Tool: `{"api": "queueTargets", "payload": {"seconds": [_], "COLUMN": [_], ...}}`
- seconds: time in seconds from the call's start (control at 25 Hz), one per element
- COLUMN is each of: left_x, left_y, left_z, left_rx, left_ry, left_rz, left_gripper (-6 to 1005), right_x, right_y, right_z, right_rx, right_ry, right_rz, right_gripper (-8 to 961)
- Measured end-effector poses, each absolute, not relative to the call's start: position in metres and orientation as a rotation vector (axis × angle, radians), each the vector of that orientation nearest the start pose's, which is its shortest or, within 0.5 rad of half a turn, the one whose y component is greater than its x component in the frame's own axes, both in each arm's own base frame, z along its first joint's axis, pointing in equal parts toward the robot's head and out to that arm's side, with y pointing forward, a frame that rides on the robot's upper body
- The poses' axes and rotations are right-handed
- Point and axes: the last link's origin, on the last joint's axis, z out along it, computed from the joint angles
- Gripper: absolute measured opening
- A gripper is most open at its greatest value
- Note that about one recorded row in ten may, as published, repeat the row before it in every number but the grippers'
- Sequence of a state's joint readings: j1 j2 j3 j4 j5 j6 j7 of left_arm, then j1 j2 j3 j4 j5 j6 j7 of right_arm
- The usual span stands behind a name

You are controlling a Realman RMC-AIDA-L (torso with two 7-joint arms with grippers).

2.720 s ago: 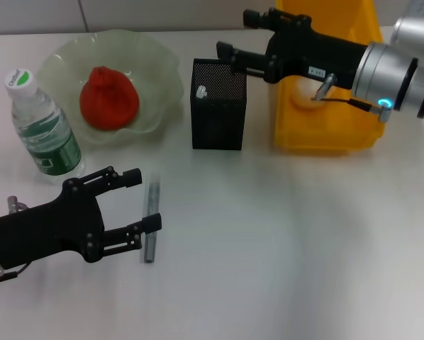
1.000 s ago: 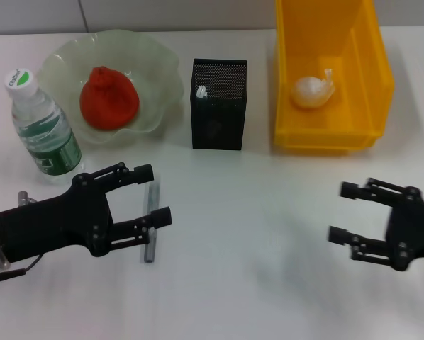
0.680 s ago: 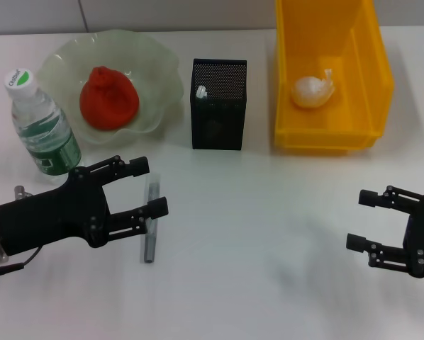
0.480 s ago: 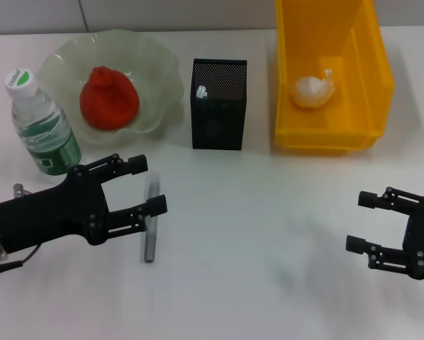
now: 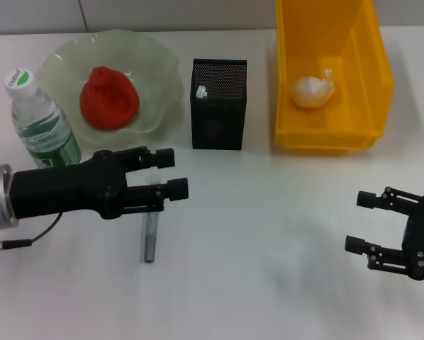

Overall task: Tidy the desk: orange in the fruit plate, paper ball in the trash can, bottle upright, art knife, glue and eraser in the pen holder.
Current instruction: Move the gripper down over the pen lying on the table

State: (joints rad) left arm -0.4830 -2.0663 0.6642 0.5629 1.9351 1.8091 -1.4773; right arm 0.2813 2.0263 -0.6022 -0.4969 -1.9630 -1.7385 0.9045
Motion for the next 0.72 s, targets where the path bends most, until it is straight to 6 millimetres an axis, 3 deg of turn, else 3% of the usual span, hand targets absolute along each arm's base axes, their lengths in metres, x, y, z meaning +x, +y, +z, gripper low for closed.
{"api": "queueTargets", "payload": {"seconds": [0.24, 0.52, 0.72], "left_x": [-0.234, -0.213, -0.196], "left_y": [0.304, 0.322, 0.336], "left_z": [0.016, 0.049, 0.058], "left_rx": [-2.879, -2.762, -2.690], "left_ry": [-1.227, -1.423, -1.524], "left_rz": [-0.806, -0.592, -0.463], "left_gripper": [798, 799, 798], "right_x": [0.329, 0.328, 0.328], "right_y": [0.233, 0.231, 0.231], "right_z": [0.008, 0.008, 0.008], "right_rx": [-2.651, -2.650, -2.645], "right_ry": [0.403, 0.397, 0.398], "right_rz": [0.807, 0.816, 0.818], "right_gripper": [754, 755, 755]}}
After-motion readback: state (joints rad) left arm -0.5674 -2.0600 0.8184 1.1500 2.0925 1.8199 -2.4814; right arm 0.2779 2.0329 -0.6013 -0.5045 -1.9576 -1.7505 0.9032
